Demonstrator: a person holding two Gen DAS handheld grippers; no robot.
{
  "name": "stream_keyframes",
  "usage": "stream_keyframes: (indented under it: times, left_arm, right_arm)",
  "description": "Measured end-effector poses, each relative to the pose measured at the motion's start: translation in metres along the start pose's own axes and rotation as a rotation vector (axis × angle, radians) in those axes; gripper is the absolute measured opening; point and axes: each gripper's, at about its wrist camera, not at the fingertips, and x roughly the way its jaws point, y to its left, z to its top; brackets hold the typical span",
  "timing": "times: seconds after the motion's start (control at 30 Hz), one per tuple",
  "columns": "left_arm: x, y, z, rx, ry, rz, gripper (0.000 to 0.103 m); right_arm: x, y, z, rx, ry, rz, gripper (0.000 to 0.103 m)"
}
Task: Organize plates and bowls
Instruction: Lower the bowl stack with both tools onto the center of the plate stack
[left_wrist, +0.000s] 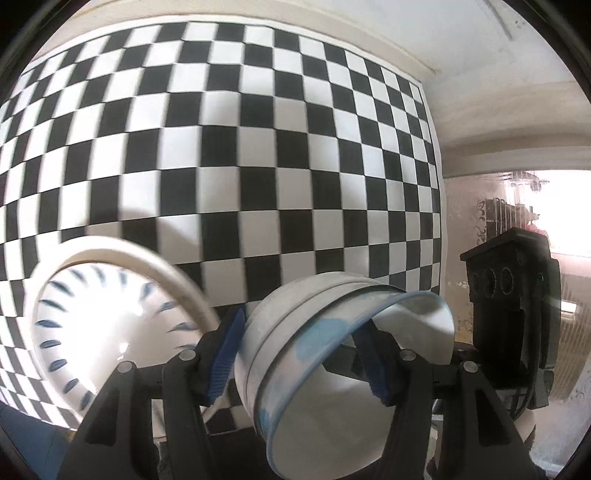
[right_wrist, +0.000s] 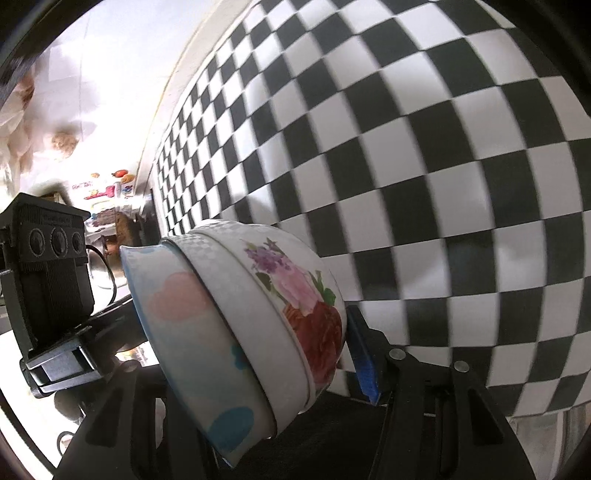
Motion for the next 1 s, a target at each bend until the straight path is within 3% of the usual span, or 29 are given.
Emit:
stream_keyframes:
  times: [0.33,0.63,1.0]
  left_arm:
    - [-0.042,0.063,-0.019,-0.044,-0.04,0.038,0.056]
    - [-0.041,0.126,-0.029,-0.155,-0.031,0.024,0.056]
    - [-0.021,0.142,-0.026,-0.208,-0.003,0.0,0.056]
  right_arm:
    - [0.06,0.065,-0.013,-0.039,0.035,0.028,0.056]
    - [0.112,0.084,-0.019,-0.053,0.096,0.033,0.056]
    - [0.144,0.089,-0.01,-0.065,0.121,-0.035,0.055]
